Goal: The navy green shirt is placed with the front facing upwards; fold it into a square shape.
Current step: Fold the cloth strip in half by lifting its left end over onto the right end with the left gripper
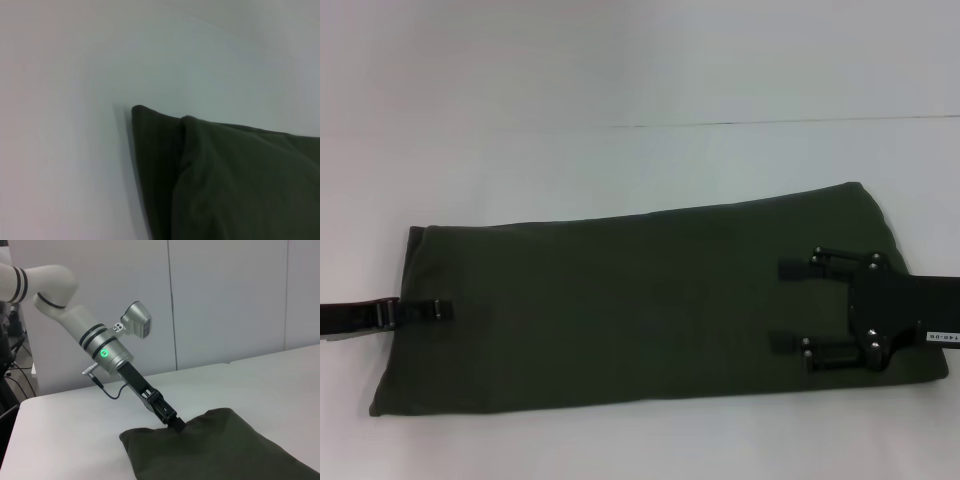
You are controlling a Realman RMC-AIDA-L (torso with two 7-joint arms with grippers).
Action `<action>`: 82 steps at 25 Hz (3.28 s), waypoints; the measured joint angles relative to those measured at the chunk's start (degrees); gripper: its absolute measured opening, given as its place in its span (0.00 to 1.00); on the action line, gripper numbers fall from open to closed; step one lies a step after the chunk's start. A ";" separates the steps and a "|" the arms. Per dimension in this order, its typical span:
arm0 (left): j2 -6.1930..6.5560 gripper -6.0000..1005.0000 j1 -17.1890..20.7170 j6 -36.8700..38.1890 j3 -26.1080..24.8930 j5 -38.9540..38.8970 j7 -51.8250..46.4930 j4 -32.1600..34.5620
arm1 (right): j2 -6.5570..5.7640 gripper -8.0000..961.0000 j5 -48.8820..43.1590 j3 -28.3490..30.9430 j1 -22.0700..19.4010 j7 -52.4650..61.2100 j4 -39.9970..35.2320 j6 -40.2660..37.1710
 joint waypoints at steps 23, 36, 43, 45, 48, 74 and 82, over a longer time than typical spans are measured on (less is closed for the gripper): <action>-0.16 0.89 -1.39 0.43 2.13 -0.46 0.02 -1.66 | 0.00 0.94 0.00 0.00 -0.35 0.44 0.29 1.05; -0.24 0.56 -1.81 -0.06 2.23 -0.22 0.75 -1.36 | 0.00 0.93 0.09 0.00 -0.62 1.32 0.28 1.16; -0.24 0.25 -1.98 -0.14 4.30 -0.10 0.79 -1.38 | 0.00 0.93 0.09 0.00 -0.60 1.37 0.26 1.12; -0.24 0.19 -1.98 -0.25 4.51 -0.05 0.79 -1.36 | 0.00 0.93 0.09 0.14 -0.59 1.38 0.26 1.03; -0.24 0.10 -1.98 -0.53 4.86 -0.03 0.79 -1.23 | 0.00 0.93 0.08 0.29 -0.59 1.40 0.26 0.92; -1.94 0.10 -1.10 9.41 4.51 -16.70 3.75 9.89 | 0.03 0.92 0.07 0.01 -0.74 0.91 3.42 6.49; -3.84 0.10 -6.46 6.19 17.31 -26.19 1.04 5.54 | -0.30 0.92 0.33 1.51 -3.54 0.85 3.04 6.67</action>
